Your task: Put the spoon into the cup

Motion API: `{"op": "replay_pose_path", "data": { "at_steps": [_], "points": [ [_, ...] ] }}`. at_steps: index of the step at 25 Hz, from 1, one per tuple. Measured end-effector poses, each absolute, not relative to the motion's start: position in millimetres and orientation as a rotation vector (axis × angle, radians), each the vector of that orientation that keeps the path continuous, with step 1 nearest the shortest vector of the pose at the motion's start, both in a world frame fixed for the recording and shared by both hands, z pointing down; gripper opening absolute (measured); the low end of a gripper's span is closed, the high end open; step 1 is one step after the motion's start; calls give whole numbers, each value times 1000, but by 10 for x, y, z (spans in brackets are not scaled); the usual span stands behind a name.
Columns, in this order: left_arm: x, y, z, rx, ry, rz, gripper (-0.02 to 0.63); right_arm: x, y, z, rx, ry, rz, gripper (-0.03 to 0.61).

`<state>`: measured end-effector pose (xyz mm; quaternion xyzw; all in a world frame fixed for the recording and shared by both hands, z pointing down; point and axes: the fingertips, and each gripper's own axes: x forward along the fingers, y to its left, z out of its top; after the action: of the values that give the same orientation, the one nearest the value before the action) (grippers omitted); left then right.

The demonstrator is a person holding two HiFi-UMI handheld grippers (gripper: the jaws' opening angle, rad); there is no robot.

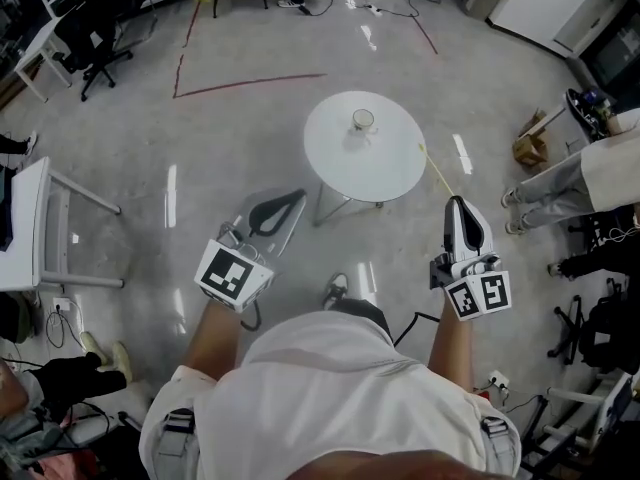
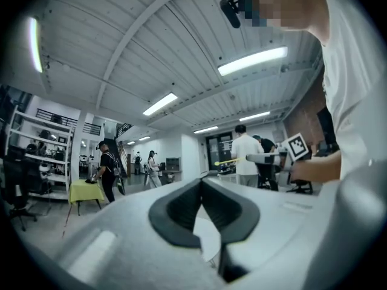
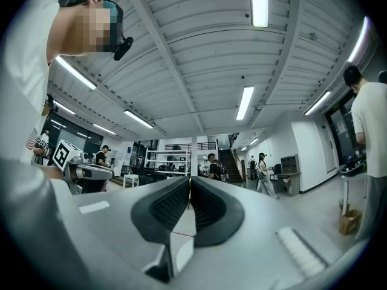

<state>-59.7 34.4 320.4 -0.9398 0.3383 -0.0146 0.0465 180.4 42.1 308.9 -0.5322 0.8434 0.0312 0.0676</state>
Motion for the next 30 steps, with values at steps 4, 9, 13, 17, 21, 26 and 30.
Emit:
{"op": "replay_pose_path", "data": {
  "at_steps": [4,9,13,17,21,26,30],
  "points": [
    [-76,-173,3113,-2833,1057,-57,3,2343,-162,3149,-1604,2534,62,11],
    [554,-751,3046,-2841,1111,-64,3,3029,-814,3179,-1566,2541,-7,11],
    [926,-1085,3198,-2872,1120,-105,3,3326,-1171,3325,-1553,2558,-73,11],
    [1078,-1417,3357,-2915,1085,-110,3,3391,-1394,3511,-1589,2578,-125,11],
    [971,-1800,3466,-2942,1078,-69,3,3293,-1714,3665,-1654,2618,-150,11],
    [668,-2473,3693,-2999,1090,-61,3,2886,-2389,3956,-1710,2734,-199,11],
    [421,-2906,3979,-3061,1071,-89,3,2473,-2884,4298,-1760,2844,-266,12]
  ]
}}
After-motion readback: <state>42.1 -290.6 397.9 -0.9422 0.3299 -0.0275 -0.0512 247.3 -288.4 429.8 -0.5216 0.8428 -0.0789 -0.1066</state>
